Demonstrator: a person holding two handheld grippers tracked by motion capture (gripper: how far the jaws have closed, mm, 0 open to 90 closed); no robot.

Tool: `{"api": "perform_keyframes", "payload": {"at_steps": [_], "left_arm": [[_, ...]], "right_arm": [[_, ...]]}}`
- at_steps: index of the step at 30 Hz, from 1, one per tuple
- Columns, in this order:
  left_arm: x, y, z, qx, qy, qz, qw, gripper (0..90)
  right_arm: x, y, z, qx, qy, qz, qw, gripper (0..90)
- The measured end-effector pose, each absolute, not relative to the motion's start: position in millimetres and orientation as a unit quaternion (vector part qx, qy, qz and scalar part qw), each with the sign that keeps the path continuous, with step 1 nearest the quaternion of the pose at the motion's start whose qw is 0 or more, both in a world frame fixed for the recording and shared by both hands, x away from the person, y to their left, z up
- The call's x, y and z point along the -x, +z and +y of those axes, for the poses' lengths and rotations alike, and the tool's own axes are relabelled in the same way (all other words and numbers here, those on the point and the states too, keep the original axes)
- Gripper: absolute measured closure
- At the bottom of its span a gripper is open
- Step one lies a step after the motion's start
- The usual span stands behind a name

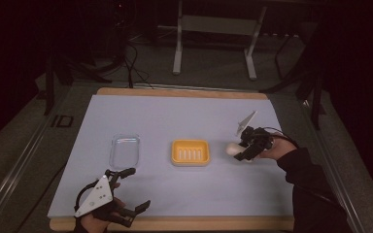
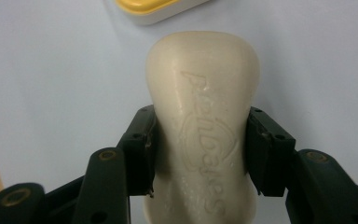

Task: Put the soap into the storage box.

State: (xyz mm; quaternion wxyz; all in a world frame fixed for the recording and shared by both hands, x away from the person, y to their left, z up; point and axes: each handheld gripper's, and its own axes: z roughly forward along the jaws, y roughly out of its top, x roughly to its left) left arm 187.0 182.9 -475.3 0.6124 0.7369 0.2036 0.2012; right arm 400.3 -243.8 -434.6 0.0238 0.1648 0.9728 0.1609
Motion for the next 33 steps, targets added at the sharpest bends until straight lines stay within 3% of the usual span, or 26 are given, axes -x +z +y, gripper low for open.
{"api": "perform_keyframes", "payload": {"at_steps": [33], "left_arm": [[-186, -475, 182, -0.737, 0.202, 0.203, 0.612, 1.1]], "right_arm": [[-390, -427, -200, -0.029, 0.154, 0.988, 0.005, 49.7]]}}
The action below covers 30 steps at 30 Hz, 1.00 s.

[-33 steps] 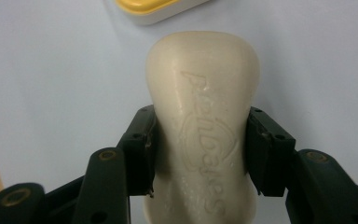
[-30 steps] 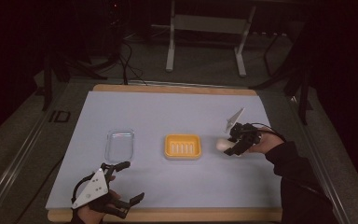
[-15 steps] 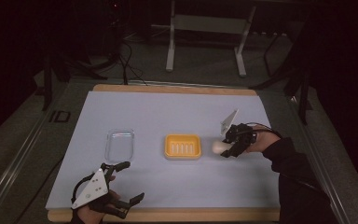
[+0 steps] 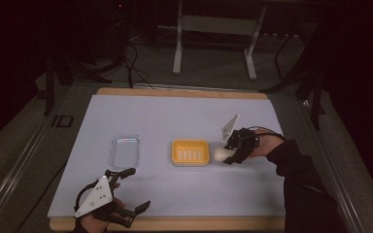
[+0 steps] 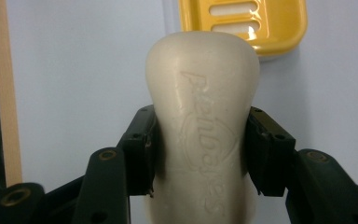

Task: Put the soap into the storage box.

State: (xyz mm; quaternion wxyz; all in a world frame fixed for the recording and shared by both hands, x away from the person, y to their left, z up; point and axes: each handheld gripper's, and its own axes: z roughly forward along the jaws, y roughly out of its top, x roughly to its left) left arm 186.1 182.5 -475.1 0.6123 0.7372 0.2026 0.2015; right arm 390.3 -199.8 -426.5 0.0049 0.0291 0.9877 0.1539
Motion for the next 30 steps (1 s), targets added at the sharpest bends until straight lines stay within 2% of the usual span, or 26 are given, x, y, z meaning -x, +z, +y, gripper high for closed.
{"api": "perform_keyframes", "payload": {"at_steps": [30], "left_arm": [[-186, -476, 180, -0.739, 0.199, 0.203, 0.611, 1.1]], "right_arm": [[-391, -416, -162, 0.011, 0.168, 0.986, -0.002, 49.7]]}}
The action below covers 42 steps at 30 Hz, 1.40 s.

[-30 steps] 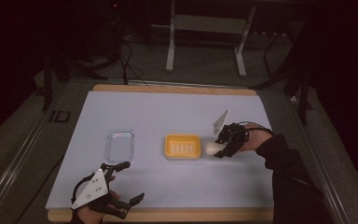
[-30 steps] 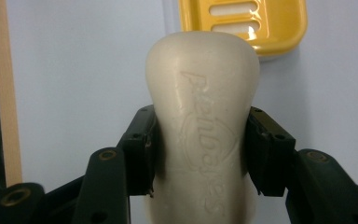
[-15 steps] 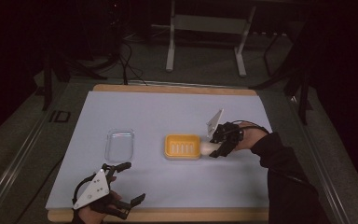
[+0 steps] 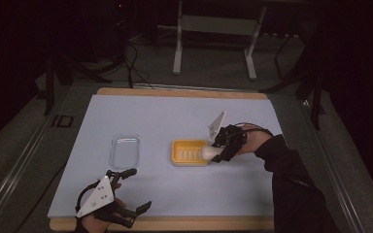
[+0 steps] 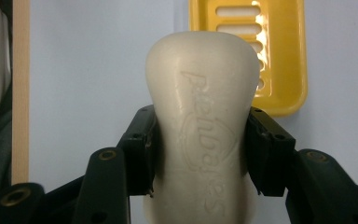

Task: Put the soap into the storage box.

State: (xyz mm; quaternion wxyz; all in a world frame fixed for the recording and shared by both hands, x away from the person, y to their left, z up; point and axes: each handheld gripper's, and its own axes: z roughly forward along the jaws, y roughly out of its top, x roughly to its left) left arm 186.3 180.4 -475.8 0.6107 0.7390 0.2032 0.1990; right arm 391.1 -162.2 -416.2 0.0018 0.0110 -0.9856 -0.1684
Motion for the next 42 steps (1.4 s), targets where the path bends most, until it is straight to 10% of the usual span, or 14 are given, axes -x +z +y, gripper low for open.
{"api": "perform_keyframes", "payload": {"at_steps": [42], "left_arm": [[-186, -475, 182, -0.737, 0.197, 0.201, 0.614, 1.1]], "right_arm": [[-402, -407, -113, -0.052, -0.237, -0.97, 0.013, 49.7]]}}
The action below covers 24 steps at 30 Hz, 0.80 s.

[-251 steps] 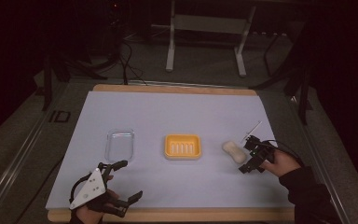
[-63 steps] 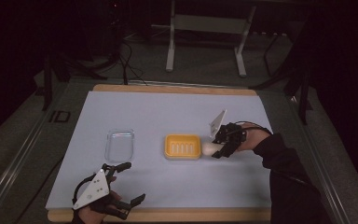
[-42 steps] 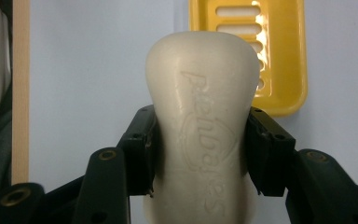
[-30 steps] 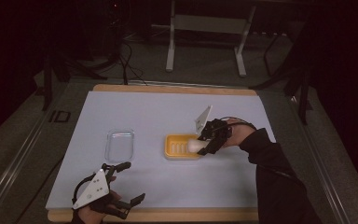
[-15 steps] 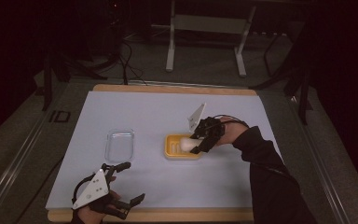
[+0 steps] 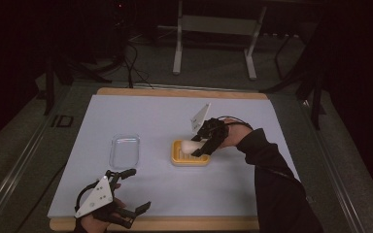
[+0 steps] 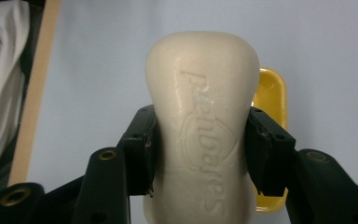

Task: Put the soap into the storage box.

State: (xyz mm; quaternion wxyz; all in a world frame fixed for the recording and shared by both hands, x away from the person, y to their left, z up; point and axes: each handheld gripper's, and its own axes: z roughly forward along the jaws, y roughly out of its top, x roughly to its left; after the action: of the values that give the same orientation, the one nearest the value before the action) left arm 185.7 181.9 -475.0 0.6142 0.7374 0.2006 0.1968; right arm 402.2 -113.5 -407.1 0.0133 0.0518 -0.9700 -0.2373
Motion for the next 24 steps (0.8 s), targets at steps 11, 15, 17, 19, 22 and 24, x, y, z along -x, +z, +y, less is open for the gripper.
{"api": "perform_keyframes", "payload": {"at_steps": [11, 15, 17, 19, 22, 24], "left_arm": [[-186, -475, 182, -0.738, 0.196, 0.201, 0.614, 1.1], [-186, -475, 182, -0.738, 0.195, 0.201, 0.614, 1.1], [-186, -475, 182, -0.738, 0.195, 0.2, 0.614, 1.1], [-186, -475, 182, -0.738, 0.195, 0.201, 0.614, 1.1], [-186, -475, 182, -0.738, 0.194, 0.201, 0.614, 1.1], [-186, -475, 182, -0.738, 0.195, 0.2, 0.614, 1.1]], "right_arm": [[-416, -420, -115, -0.047, -0.274, -0.961, 0.0, 49.7], [-419, -424, -114, -0.037, -0.279, -0.959, -0.005, 49.6], [-421, -428, -114, -0.034, -0.279, -0.96, -0.001, 49.7], [-421, -432, -114, -0.04, -0.273, -0.961, 0.003, 49.7], [-422, -441, -112, -0.047, -0.266, -0.963, 0.003, 49.7], [-423, -446, -111, -0.05, -0.263, -0.963, 0.004, 49.7]]}}
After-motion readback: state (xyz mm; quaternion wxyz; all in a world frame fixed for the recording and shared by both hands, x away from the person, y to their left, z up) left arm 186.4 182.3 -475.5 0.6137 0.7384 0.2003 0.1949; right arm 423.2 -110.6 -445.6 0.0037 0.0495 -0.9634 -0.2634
